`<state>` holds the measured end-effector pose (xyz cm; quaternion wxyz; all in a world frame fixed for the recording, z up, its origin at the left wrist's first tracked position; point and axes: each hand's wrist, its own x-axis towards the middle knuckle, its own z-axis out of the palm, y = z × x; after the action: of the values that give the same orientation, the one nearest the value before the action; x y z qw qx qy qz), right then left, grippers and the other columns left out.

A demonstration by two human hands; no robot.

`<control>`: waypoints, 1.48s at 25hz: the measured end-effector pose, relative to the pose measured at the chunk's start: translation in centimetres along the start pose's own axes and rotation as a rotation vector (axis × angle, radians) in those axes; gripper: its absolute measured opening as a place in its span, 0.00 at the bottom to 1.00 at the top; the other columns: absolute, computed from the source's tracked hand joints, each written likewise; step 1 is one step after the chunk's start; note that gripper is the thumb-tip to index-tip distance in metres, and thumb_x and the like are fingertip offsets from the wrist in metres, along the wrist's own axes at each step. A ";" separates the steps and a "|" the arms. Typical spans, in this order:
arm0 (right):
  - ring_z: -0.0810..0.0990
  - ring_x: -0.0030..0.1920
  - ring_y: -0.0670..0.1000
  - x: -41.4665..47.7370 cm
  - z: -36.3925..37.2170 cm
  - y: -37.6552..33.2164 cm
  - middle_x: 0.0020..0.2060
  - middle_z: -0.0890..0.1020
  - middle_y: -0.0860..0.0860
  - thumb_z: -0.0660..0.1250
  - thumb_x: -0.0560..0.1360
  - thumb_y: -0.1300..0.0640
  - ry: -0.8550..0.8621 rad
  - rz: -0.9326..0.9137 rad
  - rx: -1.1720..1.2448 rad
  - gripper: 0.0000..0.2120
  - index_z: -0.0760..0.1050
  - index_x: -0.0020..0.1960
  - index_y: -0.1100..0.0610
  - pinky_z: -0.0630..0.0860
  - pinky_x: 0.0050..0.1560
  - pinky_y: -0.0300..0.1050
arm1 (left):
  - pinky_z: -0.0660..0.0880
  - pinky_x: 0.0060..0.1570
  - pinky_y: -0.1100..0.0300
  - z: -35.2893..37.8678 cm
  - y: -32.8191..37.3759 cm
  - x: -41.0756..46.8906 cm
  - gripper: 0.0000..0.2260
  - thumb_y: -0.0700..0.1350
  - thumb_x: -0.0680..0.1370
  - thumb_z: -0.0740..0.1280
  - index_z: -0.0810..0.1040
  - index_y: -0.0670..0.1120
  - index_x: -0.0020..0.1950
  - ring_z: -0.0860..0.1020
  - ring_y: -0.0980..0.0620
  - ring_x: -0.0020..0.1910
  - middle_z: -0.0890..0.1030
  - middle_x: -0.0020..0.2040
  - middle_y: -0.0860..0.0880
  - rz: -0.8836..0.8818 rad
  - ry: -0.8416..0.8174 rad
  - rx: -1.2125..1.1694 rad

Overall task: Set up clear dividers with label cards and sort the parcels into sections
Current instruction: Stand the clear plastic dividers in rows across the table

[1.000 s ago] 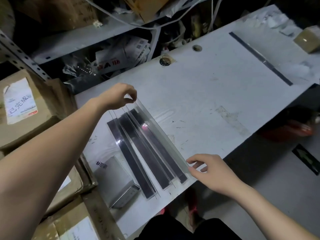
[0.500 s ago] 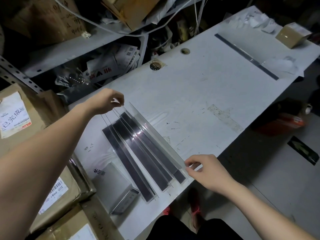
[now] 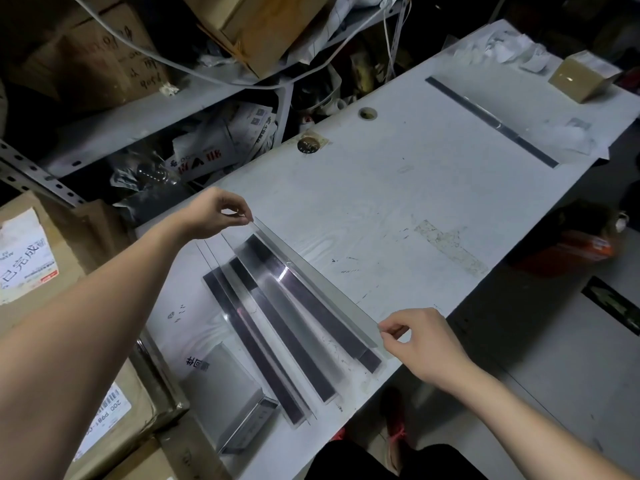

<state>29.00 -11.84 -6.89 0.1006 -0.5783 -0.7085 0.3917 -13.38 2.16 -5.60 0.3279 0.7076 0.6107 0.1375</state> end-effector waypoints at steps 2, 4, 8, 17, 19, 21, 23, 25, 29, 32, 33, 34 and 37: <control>0.83 0.43 0.38 0.5 -0.6 0.1 0.37 0.85 0.38 0.72 0.75 0.59 0.006 -0.007 -0.005 0.06 0.86 0.44 0.50 0.80 0.49 0.35 | 0.76 0.58 0.67 -0.1 0.7 0.9 0.02 0.38 0.78 0.73 0.86 0.43 0.47 0.83 0.59 0.50 0.86 0.47 0.50 0.012 -0.009 -0.007; 0.83 0.44 0.38 1.1 -1.5 0.3 0.38 0.85 0.39 0.72 0.75 0.58 0.027 -0.017 -0.015 0.06 0.87 0.45 0.51 0.80 0.49 0.36 | 0.76 0.58 0.67 -0.4 1.5 1.9 0.02 0.39 0.78 0.73 0.85 0.44 0.47 0.83 0.59 0.50 0.86 0.47 0.51 0.033 -0.012 0.006; 0.83 0.44 0.36 2.6 -4.3 1.2 0.38 0.85 0.38 0.72 0.75 0.58 0.071 -0.026 -0.009 0.05 0.86 0.46 0.51 0.78 0.46 0.30 | 0.74 0.54 0.76 -1.2 3.9 4.1 0.02 0.38 0.78 0.73 0.85 0.42 0.47 0.83 0.58 0.51 0.86 0.47 0.50 0.037 0.025 -0.017; 0.83 0.42 0.38 8.1 -12.9 6.1 0.37 0.85 0.38 0.73 0.75 0.59 0.078 -0.093 -0.027 0.05 0.86 0.45 0.50 0.79 0.47 0.35 | 0.73 0.48 0.74 -1.9 11.0 11.8 0.01 0.38 0.77 0.74 0.86 0.43 0.46 0.81 0.64 0.42 0.86 0.44 0.50 -0.033 0.110 0.043; 0.83 0.42 0.38 9.7 -15.1 7.4 0.38 0.85 0.39 0.72 0.75 0.59 0.065 -0.131 -0.034 0.05 0.86 0.46 0.50 0.78 0.47 0.33 | 0.76 0.49 0.69 -1.7 12.7 13.4 0.02 0.38 0.77 0.74 0.85 0.43 0.46 0.82 0.60 0.43 0.86 0.44 0.49 -0.057 0.130 0.065; 0.83 0.42 0.38 11.2 -17.7 8.8 0.38 0.85 0.39 0.72 0.75 0.59 0.058 -0.157 -0.037 0.05 0.86 0.46 0.51 0.76 0.46 0.29 | 0.78 0.50 0.65 -1.5 14.5 15.2 0.02 0.38 0.77 0.75 0.85 0.43 0.47 0.83 0.55 0.44 0.86 0.45 0.48 -0.072 0.156 0.077; 0.83 0.42 0.39 12.7 -20.2 10.2 0.39 0.85 0.40 0.72 0.75 0.59 0.060 -0.176 -0.045 0.05 0.86 0.46 0.52 0.78 0.46 0.33 | 0.76 0.50 0.64 -1.3 16.2 16.9 0.03 0.38 0.77 0.75 0.85 0.45 0.46 0.82 0.55 0.44 0.86 0.44 0.49 -0.080 0.186 0.099; 0.83 0.43 0.40 13.8 -22.6 11.9 0.39 0.85 0.40 0.72 0.76 0.59 0.071 -0.187 -0.058 0.05 0.86 0.48 0.52 0.80 0.47 0.35 | 0.74 0.51 0.66 -1.0 17.8 18.7 0.03 0.38 0.77 0.75 0.85 0.46 0.47 0.82 0.56 0.45 0.86 0.45 0.50 -0.086 0.199 0.126; 0.82 0.42 0.36 15.9 -26.6 15.4 0.37 0.83 0.37 0.73 0.76 0.59 0.111 -0.163 -0.053 0.05 0.86 0.48 0.51 0.73 0.43 0.26 | 0.73 0.49 0.69 -0.5 20.3 23.2 0.03 0.37 0.77 0.75 0.86 0.44 0.49 0.82 0.61 0.47 0.86 0.46 0.52 -0.086 0.209 0.163; 0.81 0.41 0.36 17.4 -29.3 17.7 0.37 0.83 0.36 0.73 0.75 0.60 0.133 -0.136 -0.053 0.05 0.87 0.47 0.52 0.74 0.44 0.28 | 0.74 0.48 0.68 -0.2 21.7 27.5 0.04 0.37 0.77 0.75 0.86 0.45 0.49 0.82 0.63 0.45 0.85 0.45 0.55 -0.061 0.189 0.175; 0.82 0.42 0.36 18.0 -30.1 18.3 0.37 0.83 0.36 0.73 0.75 0.60 0.142 -0.124 -0.054 0.05 0.86 0.47 0.52 0.74 0.44 0.28 | 0.74 0.47 0.70 0.0 22.1 29.1 0.04 0.37 0.77 0.75 0.86 0.45 0.48 0.81 0.64 0.44 0.85 0.44 0.54 -0.048 0.182 0.180; 0.82 0.42 0.36 18.6 -31.0 19.0 0.37 0.83 0.37 0.73 0.75 0.60 0.150 -0.107 -0.053 0.05 0.86 0.47 0.51 0.74 0.43 0.28 | 0.73 0.46 0.74 0.2 22.5 30.9 0.03 0.37 0.77 0.75 0.85 0.44 0.48 0.81 0.66 0.42 0.85 0.44 0.53 -0.035 0.180 0.176; 0.82 0.42 0.37 20.6 -33.6 21.2 0.38 0.84 0.37 0.73 0.75 0.60 0.189 -0.045 -0.039 0.05 0.86 0.46 0.51 0.77 0.45 0.31 | 0.70 0.42 0.80 0.9 23.5 36.6 0.03 0.36 0.76 0.75 0.85 0.43 0.47 0.79 0.71 0.38 0.84 0.41 0.52 0.016 0.174 0.188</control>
<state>58.26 21.95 -4.93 0.1642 -0.5984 -0.7162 0.3192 13.28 35.93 1.06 0.2048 0.7254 0.6414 0.1430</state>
